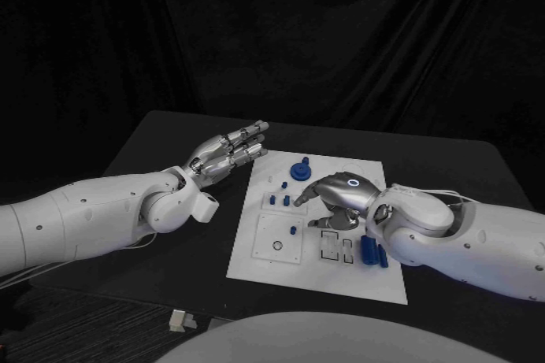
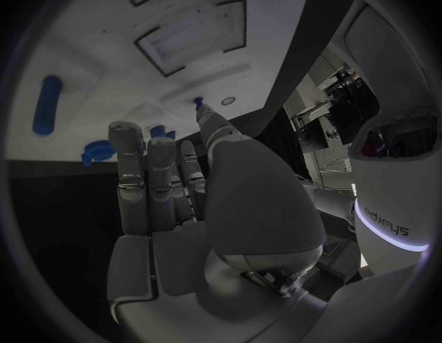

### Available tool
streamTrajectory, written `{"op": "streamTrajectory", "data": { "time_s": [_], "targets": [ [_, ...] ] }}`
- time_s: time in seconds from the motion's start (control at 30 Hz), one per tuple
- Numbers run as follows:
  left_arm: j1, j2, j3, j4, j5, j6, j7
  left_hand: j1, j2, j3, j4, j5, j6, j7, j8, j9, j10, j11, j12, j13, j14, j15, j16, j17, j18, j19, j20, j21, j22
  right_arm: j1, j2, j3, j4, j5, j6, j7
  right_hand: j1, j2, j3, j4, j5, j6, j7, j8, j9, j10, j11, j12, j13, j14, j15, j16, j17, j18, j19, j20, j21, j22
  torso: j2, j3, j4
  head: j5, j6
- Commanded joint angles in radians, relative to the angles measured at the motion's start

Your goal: Assemble the parts on the task board

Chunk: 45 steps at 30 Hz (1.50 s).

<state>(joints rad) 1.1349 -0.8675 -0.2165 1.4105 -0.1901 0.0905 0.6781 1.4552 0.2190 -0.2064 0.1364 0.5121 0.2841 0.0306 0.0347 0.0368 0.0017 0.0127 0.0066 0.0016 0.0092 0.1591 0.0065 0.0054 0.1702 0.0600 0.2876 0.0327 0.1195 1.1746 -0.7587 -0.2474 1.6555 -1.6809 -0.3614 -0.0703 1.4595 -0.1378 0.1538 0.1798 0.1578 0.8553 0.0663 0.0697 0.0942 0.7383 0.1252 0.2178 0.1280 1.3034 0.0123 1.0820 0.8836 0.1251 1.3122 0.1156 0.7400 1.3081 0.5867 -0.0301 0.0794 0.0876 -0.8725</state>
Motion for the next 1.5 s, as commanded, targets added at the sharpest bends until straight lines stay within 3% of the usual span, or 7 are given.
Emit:
{"op": "streamTrajectory", "data": {
  "time_s": [0.03, 0.17, 0.53, 0.7, 0.97, 1.3, 1.5],
  "targets": [
    [-0.001, 0.000, 0.001, 0.005, 0.006, -0.003, 0.025, -0.001, 0.007, -0.001, -0.008, 0.004, -0.005, -0.001, 0.005, 0.000, -0.002, -0.001, -0.007, -0.002, 0.002, 0.005, 0.001, 0.000, 0.009, -0.002, -0.001, -0.001, -0.002, 0.027, -0.033, 0.002, 0.027, -0.006, -0.068, -0.027, 0.006, -0.009, -0.007, 0.021, -0.002, -0.003, 0.009, -0.003, -0.005, -0.029, 0.000, -0.009, -0.013, 0.024, -0.002, 0.017, 0.012, 0.001, 0.022, -0.002, 0.042, 0.097, 0.000, -0.0004, 0.0011, -0.007, 0.000],
    [-0.001, 0.000, 0.001, 0.005, 0.006, -0.007, 0.025, -0.012, 0.008, -0.005, -0.015, 0.003, -0.050, -0.071, -0.004, -0.006, -0.002, 0.004, -0.006, -0.002, -0.001, -0.004, -0.001, -0.002, 0.009, -0.007, -0.005, -0.004, -0.013, 0.059, -0.084, 0.001, 0.046, -0.006, -0.057, -0.047, 0.034, -0.035, -0.028, 0.107, -0.020, -0.076, -0.016, -0.010, -0.030, -0.067, 0.002, -0.030, -0.054, 0.027, -0.004, -0.030, -0.048, 0.007, 0.019, -0.003, 0.000, 0.085, -0.001, -0.0002, 0.0027, -0.014, 0.000],
    [-0.002, -0.002, 0.001, 0.005, 0.006, -0.013, 0.027, -0.024, 0.009, -0.013, -0.012, -0.005, -0.102, -0.108, -0.011, -0.013, -0.002, 0.004, -0.007, -0.002, -0.009, -0.015, -0.006, -0.005, 0.009, -0.022, -0.016, -0.012, -0.034, 0.066, -0.166, 0.000, 0.012, -0.006, -0.017, -0.066, 0.000, -0.043, -0.044, 0.115, -0.059, -0.102, -0.024, -0.010, -0.033, -0.048, 0.006, -0.023, -0.061, 0.024, 0.000, -0.047, -0.070, 0.008, 0.014, 0.000, -0.022, 0.082, -0.002, -0.0013, 0.0008, -0.022, 0.000],
    [-0.002, -0.002, 0.001, 0.004, 0.006, -0.017, 0.031, -0.028, 0.012, -0.019, -0.013, -0.009, -0.207, -0.213, -0.022, -0.024, -0.002, 0.002, -0.007, -0.002, -0.009, -0.015, -0.007, -0.005, 0.010, -0.024, -0.014, -0.012, -0.040, 0.053, -0.179, 0.000, -0.008, -0.006, -0.013, -0.066, -0.012, -0.035, -0.040, 0.114, -0.072, -0.111, -0.031, -0.009, -0.033, -0.009, 0.007, -0.008, -0.060, 0.031, 0.002, -0.041, -0.066, 0.007, 0.020, 0.001, -0.014, 0.085, -0.001, 0.0009, -0.0006, -0.026, 0.000],
    [-0.005, -0.001, 0.001, 0.002, 0.006, -0.023, 0.036, -0.033, 0.015, -0.026, -0.006, -0.016, -0.261, -0.297, -0.030, -0.032, -0.002, -0.002, -0.007, -0.002, -0.009, -0.014, -0.007, -0.005, 0.010, -0.023, -0.012, -0.011, -0.043, 0.034, -0.173, 0.000, -0.035, -0.006, -0.010, -0.057, -0.028, -0.023, -0.035, 0.112, -0.087, -0.054, 0.014, -0.002, -0.028, 0.066, 0.004, 0.007, -0.062, 0.046, 0.016, -0.025, -0.054, 0.002, 0.036, 0.011, 0.007, 0.091, -0.001, 0.0029, -0.0025, -0.029, 0.000],
    [-0.008, -0.002, 0.001, 0.002, 0.006, -0.026, 0.036, -0.033, 0.017, -0.028, -0.002, -0.014, -0.271, -0.312, -0.032, -0.034, -0.001, -0.037, -0.006, -0.001, -0.009, -0.016, -0.007, -0.005, 0.009, -0.024, -0.012, -0.011, -0.045, 0.010, -0.149, 0.000, -0.055, -0.006, 0.004, -0.045, -0.026, -0.009, -0.029, 0.106, -0.090, 0.001, 0.058, 0.003, -0.026, 0.143, -0.001, 0.003, -0.062, 0.057, 0.023, -0.011, -0.044, -0.001, 0.050, 0.019, 0.031, 0.097, 0.000, 0.0014, 0.0001, -0.033, 0.000],
    [-0.010, -0.002, 0.001, 0.002, 0.006, -0.020, 0.030, -0.026, 0.021, -0.024, -0.007, -0.009, -0.264, -0.263, -0.030, -0.032, -0.002, 0.002, -0.007, -0.002, -0.009, -0.012, -0.007, -0.005, 0.009, -0.025, -0.008, -0.011, -0.048, -0.008, -0.127, 0.000, -0.073, -0.006, 0.015, -0.039, 0.010, 0.008, -0.019, 0.081, -0.059, 0.024, 0.065, 0.005, -0.025, 0.178, -0.005, -0.011, -0.063, 0.057, 0.020, -0.011, -0.049, 0.000, 0.052, 0.017, 0.029, 0.097, 0.000, 0.0005, 0.0010, -0.033, 0.000]
  ]
}}
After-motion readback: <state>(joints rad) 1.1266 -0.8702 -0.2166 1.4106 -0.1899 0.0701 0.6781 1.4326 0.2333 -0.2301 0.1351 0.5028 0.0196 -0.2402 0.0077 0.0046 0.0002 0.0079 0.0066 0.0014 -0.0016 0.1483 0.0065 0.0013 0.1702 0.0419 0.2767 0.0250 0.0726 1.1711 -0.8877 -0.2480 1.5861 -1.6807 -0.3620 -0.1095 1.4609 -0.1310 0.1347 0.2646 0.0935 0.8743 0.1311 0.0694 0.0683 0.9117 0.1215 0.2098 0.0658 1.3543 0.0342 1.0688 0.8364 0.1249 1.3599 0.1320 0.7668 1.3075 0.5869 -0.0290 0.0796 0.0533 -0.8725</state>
